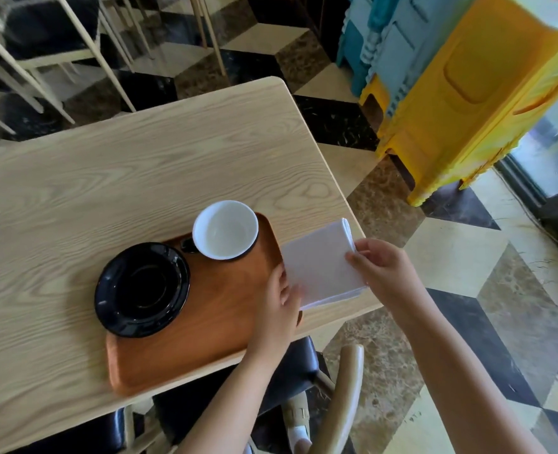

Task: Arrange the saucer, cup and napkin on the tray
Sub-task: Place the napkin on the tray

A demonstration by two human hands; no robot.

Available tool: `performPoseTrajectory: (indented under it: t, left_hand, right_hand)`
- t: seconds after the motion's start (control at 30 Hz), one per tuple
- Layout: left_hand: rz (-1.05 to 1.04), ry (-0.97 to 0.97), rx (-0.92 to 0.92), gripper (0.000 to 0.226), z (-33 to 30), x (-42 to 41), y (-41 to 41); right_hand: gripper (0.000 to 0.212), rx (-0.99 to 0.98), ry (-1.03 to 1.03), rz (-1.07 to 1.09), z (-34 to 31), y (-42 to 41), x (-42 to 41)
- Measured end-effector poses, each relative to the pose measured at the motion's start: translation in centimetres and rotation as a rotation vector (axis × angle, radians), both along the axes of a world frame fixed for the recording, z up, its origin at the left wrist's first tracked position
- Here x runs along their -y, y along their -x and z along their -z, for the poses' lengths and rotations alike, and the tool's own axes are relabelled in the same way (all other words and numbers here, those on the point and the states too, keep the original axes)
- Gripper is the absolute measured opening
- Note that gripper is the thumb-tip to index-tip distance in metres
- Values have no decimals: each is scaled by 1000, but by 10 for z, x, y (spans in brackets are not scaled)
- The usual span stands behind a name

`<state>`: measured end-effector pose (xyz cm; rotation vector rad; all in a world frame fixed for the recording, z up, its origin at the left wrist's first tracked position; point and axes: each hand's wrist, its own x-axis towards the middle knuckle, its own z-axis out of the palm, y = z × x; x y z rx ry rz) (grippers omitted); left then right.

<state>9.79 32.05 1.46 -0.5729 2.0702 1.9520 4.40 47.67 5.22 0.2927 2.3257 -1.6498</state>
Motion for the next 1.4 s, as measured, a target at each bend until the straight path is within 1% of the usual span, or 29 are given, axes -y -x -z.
performPoseTrajectory:
  t: [0.07,0.1,0.13,0.17,0.23,0.27,0.3,0.4,0.53,0.63,0.67,0.73,0.9,1.07,1.1,1.17,1.23,1.27,1.33,1.4]
  left_hand:
    - [-146,-220,80,20,-5,11,1]
    - [-197,-299,97,20,-8,17,-1]
    - [-225,-343,94,25,-11,24,-3]
    - [-237,-352,79,31,-13,33,-7]
    - [-232,-310,43,47,-16,53,-18]
    - [-214,-263,28,54,-17,63,-24]
    - [-177,-195,8,58,-17,73,-31]
    - [-60,39,-38,59,-13,91,-47]
    - [-45,255,-103,64,1,99,-59]
    - [48,488,-140,52,21,100,-64]
    - [65,540,-150,48,26,100,-65]
    - [88,600,-168,44,33,99,-66]
    - [120,676,-217,48,35,99,-66]
    - [188,718,-176,48,35,102,-71]
    - [202,771,-185,47,35,102,-73]
    - [254,946,-252,45,38,100,-78]
    - [365,1120,-319,38,40,96,-82]
    - [428,1178,-328,39,41,94,-84]
    - [543,1232,-284,50,46,93,-89]
    - [613,1259,-238,60,50,94,-93]
  right_hand:
    - [13,30,114,-9,-5,-6,10]
    - [11,46,140,-11,-5,-9,15]
    - [14,70,153,-8,-5,-12,21]
    - [24,92,161,-10,-2,-15,27]
    - [48,112,159,-57,4,-21,38]
    - [55,106,143,-102,6,-24,44]
    - [58,86,113,-153,9,-26,50]
    - [56,28,-25,-285,20,-32,66]
    - [52,14,-218,-483,35,-36,77]
    - [55,-39,-342,-570,43,-38,81]
    - [56,-62,-373,-590,45,-39,82]
    - [57,-105,-426,-626,49,-41,83]
    - [56,-244,-546,-655,56,-46,83]
    - [45,-325,-652,-697,63,-57,79]
    - [43,-360,-681,-685,66,-59,78]
    - [42,-453,-758,-675,70,-61,78]
    - [42,-539,-850,-751,75,-62,75]
    - [44,-560,-891,-787,77,-62,74]
    - [48,-538,-959,-843,80,-62,71]
    - [48,-497,-971,-882,83,-63,67]
